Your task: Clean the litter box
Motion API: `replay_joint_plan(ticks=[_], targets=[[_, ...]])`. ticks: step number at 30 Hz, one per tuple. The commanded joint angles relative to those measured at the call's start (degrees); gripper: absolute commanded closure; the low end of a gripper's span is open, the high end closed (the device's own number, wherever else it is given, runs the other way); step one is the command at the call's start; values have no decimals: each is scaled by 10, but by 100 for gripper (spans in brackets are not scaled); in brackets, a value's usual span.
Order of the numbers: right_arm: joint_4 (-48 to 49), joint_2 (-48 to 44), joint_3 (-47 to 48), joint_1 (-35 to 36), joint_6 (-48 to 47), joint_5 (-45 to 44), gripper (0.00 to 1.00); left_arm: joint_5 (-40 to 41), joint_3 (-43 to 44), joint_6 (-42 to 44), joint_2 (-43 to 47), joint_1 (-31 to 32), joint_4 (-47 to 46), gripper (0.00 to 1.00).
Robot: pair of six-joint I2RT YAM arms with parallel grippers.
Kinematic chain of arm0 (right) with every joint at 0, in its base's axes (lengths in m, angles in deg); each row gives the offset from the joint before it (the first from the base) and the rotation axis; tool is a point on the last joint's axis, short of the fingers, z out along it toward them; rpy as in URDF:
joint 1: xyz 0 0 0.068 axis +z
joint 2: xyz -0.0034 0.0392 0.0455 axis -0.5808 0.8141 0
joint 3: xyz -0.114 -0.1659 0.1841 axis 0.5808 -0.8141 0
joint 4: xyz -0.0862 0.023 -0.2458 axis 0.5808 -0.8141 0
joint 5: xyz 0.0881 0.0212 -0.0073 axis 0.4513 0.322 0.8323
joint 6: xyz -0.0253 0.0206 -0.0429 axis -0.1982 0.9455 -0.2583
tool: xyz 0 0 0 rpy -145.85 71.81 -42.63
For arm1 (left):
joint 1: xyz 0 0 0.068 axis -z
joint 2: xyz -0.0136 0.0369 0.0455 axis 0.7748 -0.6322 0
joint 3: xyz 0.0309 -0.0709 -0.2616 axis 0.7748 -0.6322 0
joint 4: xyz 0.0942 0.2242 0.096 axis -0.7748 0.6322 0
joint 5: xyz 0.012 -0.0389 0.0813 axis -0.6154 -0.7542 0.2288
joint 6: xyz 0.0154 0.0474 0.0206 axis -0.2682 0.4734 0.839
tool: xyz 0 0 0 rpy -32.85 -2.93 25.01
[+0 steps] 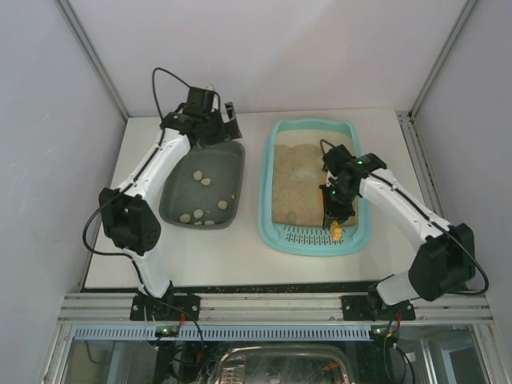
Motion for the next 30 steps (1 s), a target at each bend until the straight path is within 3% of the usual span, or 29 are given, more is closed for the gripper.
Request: replay_joint_plan(ticks=[1, 5, 15, 21, 30], targets=[[83, -85, 26, -56, 61, 42, 100, 62, 56, -18, -14, 76, 13, 0], [126, -129, 27, -71, 93, 89, 100, 99, 66, -42, -37, 146, 8, 0], [167, -197, -15, -81, 106, 101, 100, 226, 56, -39, -72, 258, -16, 0], [192, -221, -30, -94, 99, 105, 100, 238, 28, 22, -112, 261, -33, 0], [232, -247, -53, -135, 113, 135, 100, 239, 42, 115, -169, 242, -20, 10]])
